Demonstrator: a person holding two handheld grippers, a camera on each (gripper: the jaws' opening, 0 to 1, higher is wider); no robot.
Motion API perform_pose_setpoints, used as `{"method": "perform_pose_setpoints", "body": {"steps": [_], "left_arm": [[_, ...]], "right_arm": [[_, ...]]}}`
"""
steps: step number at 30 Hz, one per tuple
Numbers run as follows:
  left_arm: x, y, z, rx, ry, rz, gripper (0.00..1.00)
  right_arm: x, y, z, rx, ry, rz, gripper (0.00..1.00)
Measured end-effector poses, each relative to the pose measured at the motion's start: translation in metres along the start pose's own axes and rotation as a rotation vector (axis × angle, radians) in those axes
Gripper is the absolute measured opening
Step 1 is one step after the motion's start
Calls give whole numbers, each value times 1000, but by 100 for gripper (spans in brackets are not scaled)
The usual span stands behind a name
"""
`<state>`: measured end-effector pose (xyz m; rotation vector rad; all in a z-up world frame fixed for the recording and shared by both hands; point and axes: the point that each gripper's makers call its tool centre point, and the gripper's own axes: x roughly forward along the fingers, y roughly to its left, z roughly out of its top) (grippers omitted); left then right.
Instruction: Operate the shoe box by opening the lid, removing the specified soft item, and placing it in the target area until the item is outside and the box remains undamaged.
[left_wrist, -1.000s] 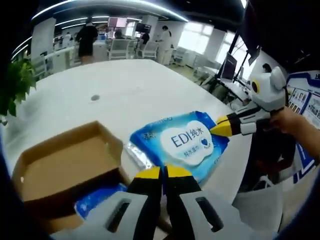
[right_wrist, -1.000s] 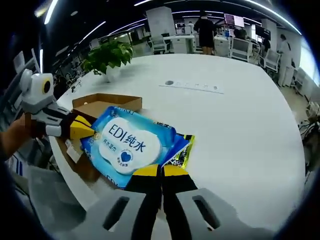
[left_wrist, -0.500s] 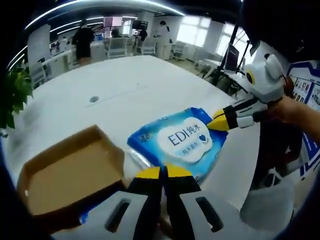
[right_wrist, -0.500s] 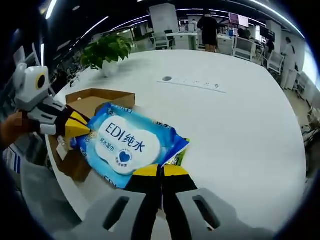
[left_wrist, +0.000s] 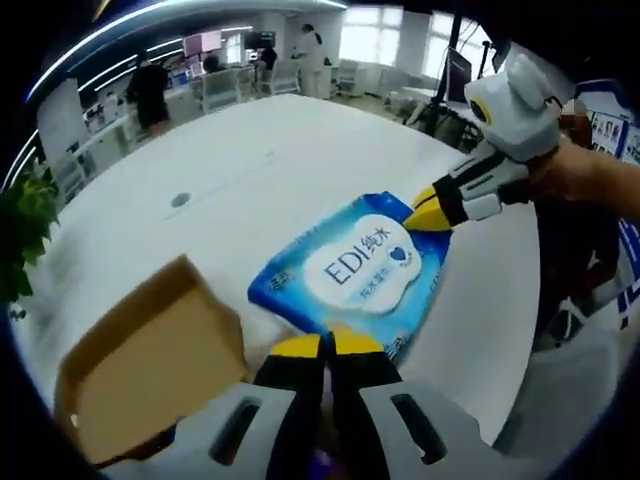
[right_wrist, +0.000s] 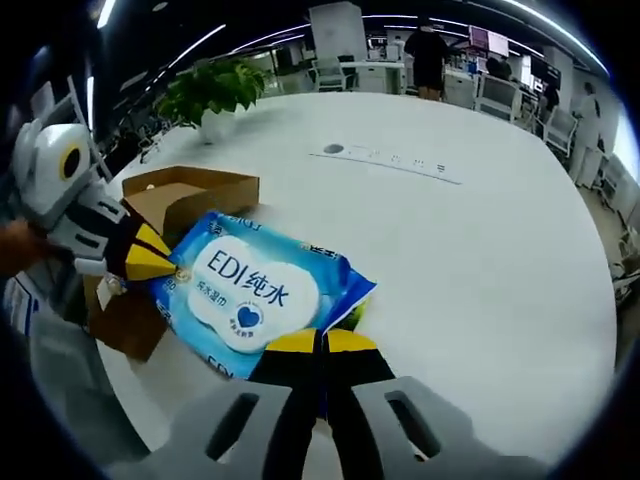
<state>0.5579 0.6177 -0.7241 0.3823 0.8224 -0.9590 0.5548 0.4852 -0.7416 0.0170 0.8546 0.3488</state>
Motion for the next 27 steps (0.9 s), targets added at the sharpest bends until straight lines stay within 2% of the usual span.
{"method": "perform_pose_setpoints", "body": {"steps": [15,27], "left_arm": [[13,6,-6,95,67,31,0],[22,8,-11,139,91,42,0]], "right_arm": [[21,-5,-12,20,10,13,0],[29,-7,-20,20,10,13,0]]}}
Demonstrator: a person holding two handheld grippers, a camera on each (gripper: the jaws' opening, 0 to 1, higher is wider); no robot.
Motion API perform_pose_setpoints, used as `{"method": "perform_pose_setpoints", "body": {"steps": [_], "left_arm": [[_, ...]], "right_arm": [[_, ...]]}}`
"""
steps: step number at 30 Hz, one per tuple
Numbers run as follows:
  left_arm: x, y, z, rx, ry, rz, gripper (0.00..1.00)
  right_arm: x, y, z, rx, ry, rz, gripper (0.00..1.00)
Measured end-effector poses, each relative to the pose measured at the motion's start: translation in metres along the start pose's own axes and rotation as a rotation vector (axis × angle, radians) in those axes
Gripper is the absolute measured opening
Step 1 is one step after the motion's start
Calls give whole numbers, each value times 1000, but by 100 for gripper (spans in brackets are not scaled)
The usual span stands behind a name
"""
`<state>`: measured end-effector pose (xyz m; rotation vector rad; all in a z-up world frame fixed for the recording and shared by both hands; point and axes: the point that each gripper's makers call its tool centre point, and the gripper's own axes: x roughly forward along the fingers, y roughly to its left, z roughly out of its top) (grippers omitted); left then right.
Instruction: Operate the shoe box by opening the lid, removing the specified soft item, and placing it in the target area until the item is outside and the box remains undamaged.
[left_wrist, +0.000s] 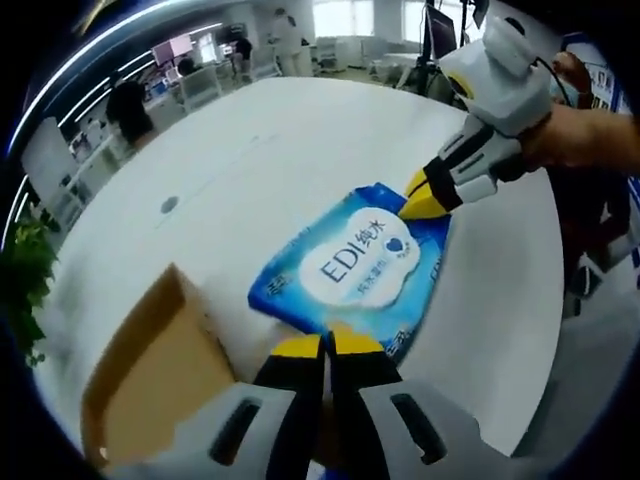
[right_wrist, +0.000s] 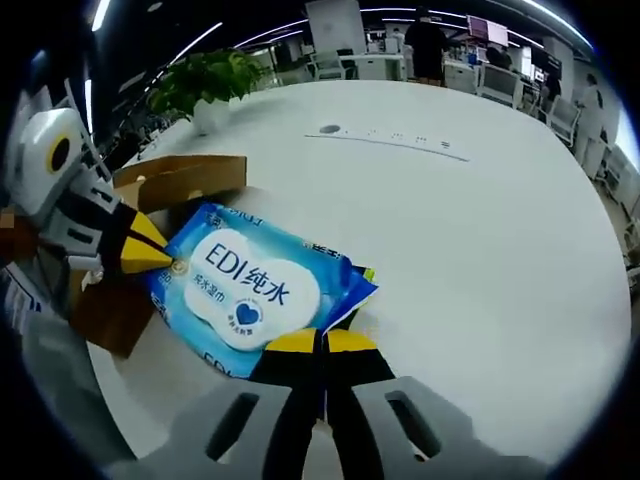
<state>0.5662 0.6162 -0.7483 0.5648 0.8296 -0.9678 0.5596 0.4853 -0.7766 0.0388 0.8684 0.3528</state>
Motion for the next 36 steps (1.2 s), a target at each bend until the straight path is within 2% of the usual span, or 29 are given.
{"method": "perform_pose_setpoints", "body": {"steps": [11,17,23,36], "left_arm": [[3,-1,-7,33,22,-5,0],[-1,-1,-8,51,16,1,1],[-11,1,-10,82,5,12,0],[-27,0,-5,18,-54,-10,8]], "right_arm": [[1,-3,1,17,-18,-2,0],[0,-4,1,50,-29,-12,1],[-2,-4,3,35,-41,-18,2],[-21,-7,3,17,-58,-42,6]]}}
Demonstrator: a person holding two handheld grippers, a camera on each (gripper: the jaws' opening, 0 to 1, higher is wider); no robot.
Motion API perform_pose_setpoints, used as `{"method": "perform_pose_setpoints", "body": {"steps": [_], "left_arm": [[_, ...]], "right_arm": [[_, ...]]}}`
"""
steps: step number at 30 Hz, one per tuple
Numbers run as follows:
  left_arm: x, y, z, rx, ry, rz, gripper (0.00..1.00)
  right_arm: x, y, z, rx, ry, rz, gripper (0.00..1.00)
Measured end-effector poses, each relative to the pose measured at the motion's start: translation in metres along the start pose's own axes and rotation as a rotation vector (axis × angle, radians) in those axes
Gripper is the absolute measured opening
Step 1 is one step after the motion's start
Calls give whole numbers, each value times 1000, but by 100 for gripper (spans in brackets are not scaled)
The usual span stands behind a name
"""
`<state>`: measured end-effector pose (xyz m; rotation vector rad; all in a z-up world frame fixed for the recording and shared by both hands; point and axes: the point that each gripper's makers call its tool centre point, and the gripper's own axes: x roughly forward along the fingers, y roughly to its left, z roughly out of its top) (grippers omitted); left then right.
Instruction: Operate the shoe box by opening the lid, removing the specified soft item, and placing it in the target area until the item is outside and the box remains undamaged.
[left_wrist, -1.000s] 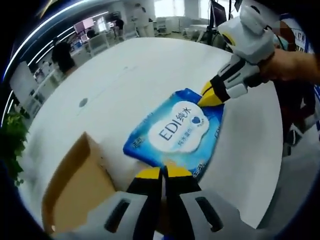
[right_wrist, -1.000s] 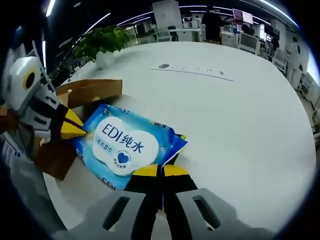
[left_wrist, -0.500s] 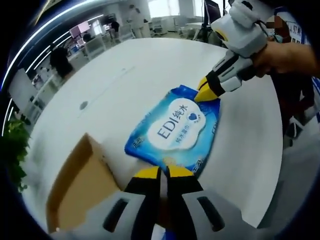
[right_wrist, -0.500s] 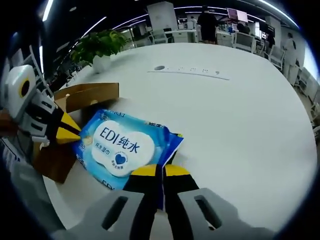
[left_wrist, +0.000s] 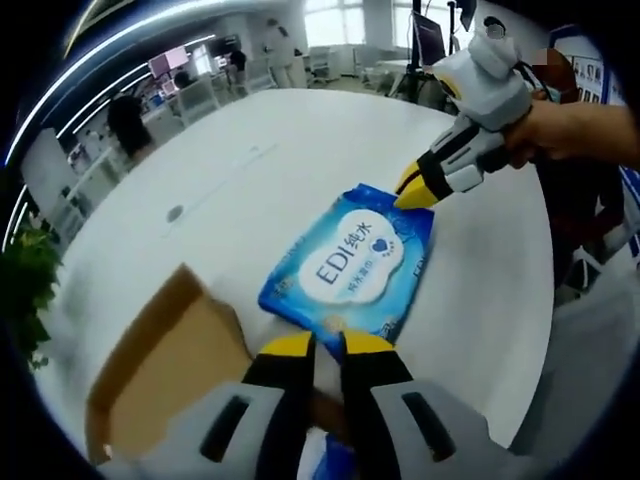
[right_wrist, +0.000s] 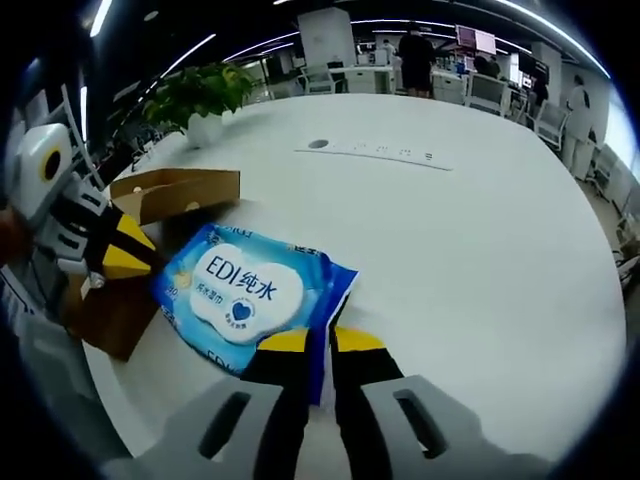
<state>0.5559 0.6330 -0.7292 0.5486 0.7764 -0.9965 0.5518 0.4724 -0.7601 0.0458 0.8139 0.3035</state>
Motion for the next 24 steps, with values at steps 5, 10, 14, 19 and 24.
{"method": "perform_pose_setpoints", "body": {"steps": [5,10,14,19,24], "left_arm": [[-10,-2,5,-60,-32,-25,11],[-20,-2,9,-67,-56,-27,13],[-27,-1,6,-67,-63,-28,15],[-37,3,0,-81,-67,-27,16],[-48,11,-9,-87,-69,-15,16]], "right_arm": [[-9,2,0,-12,-5,-4,9],[-17,7,4,-31,-12,-6,11],[-25,12,8,-46,-21,-3,13],[-33,20,13,-77,-24,7,17],[-42,32,17,-109,-24,20,20]]}}
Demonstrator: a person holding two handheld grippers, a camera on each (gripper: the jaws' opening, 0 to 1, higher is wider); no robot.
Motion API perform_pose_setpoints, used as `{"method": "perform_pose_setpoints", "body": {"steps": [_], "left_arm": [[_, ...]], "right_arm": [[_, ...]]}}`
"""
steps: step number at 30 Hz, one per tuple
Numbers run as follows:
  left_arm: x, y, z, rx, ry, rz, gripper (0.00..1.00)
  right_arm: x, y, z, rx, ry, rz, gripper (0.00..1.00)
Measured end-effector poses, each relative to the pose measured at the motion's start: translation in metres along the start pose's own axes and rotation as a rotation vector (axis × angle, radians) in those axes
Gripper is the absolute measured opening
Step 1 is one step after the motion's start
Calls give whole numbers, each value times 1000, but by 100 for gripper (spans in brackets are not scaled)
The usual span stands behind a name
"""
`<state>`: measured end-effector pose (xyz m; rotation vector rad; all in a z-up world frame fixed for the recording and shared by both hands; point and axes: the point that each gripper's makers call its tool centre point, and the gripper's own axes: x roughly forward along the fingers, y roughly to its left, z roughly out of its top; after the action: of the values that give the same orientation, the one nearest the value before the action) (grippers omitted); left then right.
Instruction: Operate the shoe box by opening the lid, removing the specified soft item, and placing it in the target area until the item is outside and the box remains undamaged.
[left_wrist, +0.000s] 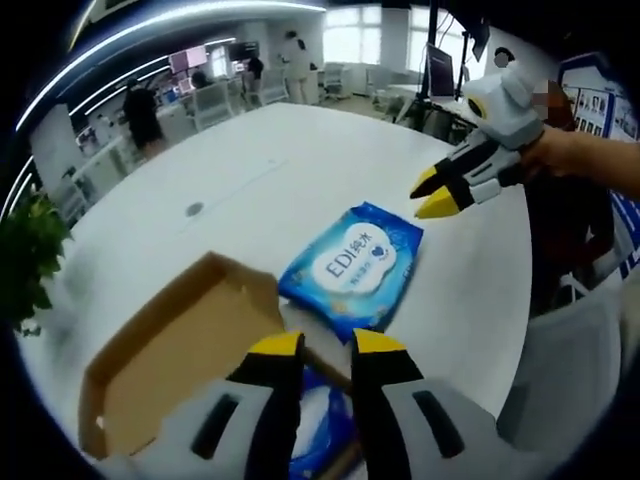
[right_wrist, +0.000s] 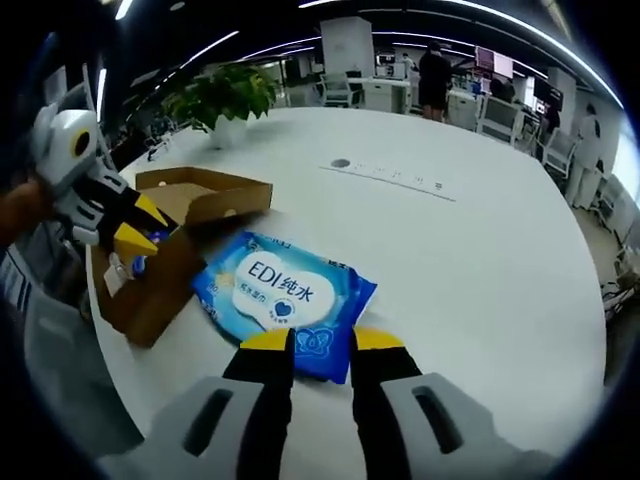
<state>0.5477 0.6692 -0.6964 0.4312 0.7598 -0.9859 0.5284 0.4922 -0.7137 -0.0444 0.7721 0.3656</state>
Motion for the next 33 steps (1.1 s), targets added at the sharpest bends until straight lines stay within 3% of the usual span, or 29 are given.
{"method": "perform_pose_setpoints", "body": {"steps": [19,33], "left_arm": [[-28,38,-47,-31,40,68,17],[-17,56,-78,-19,78,85,15]], "right_arm": [[-16,58,26,-127,-25,79,27],[-9,107,33,-220,-16,178,28]]}}
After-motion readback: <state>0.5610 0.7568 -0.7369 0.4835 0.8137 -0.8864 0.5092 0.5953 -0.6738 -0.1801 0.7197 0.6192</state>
